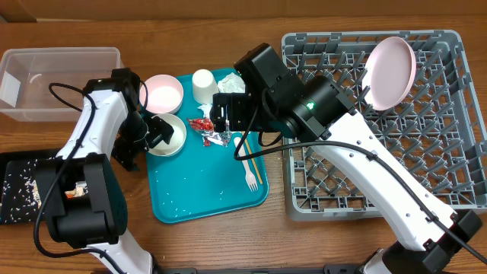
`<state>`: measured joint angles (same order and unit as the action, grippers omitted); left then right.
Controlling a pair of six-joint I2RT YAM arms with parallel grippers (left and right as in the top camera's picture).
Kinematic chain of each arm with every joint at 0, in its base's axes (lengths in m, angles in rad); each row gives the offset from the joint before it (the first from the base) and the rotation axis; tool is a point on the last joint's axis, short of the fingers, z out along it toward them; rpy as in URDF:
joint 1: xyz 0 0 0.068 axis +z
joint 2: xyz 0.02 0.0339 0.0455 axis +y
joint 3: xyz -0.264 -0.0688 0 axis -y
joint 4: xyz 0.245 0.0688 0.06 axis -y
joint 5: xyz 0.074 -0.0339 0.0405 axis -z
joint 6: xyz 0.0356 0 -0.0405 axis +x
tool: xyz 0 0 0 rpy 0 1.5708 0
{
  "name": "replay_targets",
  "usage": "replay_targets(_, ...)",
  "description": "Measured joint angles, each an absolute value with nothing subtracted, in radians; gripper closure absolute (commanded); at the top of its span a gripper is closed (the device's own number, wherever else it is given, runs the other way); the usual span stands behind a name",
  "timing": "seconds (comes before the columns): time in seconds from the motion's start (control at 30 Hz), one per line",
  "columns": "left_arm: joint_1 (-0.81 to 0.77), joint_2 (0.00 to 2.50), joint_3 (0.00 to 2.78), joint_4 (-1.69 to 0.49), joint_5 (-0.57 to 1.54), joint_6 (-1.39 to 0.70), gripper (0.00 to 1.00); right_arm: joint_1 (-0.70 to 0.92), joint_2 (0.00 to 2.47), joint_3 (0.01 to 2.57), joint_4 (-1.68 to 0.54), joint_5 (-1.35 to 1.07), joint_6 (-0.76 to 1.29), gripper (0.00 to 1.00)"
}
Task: Sort waste into correct bins and load items into the dishwasher rack
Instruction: 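Reach the left gripper to the cream bowl on the tray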
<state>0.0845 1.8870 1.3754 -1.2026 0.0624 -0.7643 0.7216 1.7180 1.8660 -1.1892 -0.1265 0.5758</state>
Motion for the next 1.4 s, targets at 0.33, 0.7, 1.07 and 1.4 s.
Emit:
replay_targets(0.33,0.084,1.887,1.375,-1.173,0.032,-0.760,0.13,0.722,1.718,1.866,-1.189,-0.126,0.576,0.00)
replay_targets(0.7,0.084,1.887,1.328,-1.117,0.025,-0.760,0.36,0.722,1.718,1.866,-1.190,-0.126,0.576,0.00)
replay_targets(1.07,0.084,1.887,1.328,-1.115,0.025,-0.733,0.96,0.722,1.718,1.866,-1.189,-0.126,0.576,0.00)
replay_targets(1.4,0.084,1.887,1.353,-1.198,0.042,-0.733,0.96,0.722,1.718,1.866,-1.189,-0.126,0.576,0.00)
